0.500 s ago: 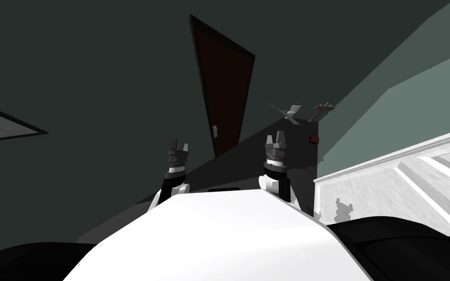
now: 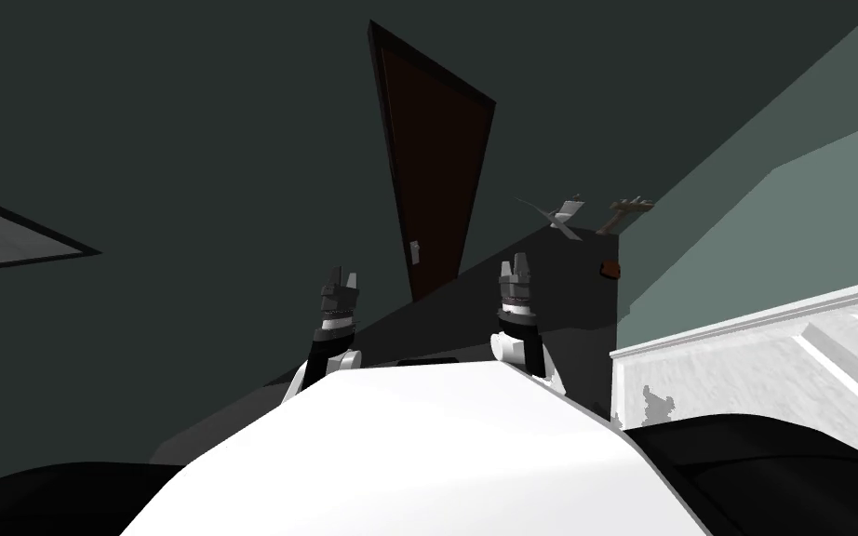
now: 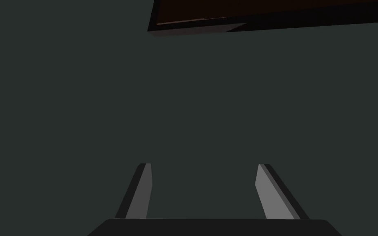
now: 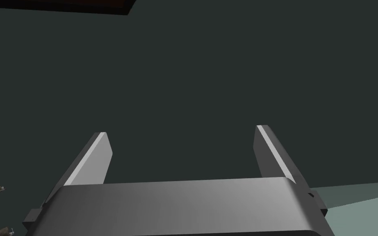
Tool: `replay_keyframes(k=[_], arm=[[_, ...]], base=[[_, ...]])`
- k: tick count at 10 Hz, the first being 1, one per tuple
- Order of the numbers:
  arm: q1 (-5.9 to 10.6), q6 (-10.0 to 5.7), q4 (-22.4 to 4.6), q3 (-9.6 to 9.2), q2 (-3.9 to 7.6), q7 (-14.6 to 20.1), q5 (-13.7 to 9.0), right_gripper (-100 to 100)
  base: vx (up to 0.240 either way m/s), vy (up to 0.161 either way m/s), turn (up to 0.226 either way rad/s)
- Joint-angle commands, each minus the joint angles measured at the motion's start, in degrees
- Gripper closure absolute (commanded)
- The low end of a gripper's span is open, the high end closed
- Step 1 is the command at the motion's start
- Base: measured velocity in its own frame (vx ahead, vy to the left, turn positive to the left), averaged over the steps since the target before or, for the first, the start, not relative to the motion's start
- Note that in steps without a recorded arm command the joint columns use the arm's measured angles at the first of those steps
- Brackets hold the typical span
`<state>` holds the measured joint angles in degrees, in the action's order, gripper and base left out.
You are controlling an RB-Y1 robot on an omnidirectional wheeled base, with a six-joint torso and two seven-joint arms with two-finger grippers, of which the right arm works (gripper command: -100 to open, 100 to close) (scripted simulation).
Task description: Pull the door open
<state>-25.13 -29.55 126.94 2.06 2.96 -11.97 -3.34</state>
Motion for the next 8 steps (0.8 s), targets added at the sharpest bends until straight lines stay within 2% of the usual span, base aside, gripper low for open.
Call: replay_keyframes(k=[1, 4, 5, 8], arm=[[1.01, 0.09, -1.9, -0.21, 0.54, -1.2, 0.6, -100], [2.98, -0.01, -6.0, -0.49, 1.89, -3.5, 1.9, -100], [2.98, -0.01, -6.2, -0.49, 1.89, -3.5, 1.9, -100], [5.29, -0.13, -11.2, -0.83, 3.45, -6.2, 3.4, -100]], base=[[0.068, 0.028, 0.062], [0.073, 0.016, 0.082], [0.061, 0.008, 0.014], [0.073, 0.02, 0.079]])
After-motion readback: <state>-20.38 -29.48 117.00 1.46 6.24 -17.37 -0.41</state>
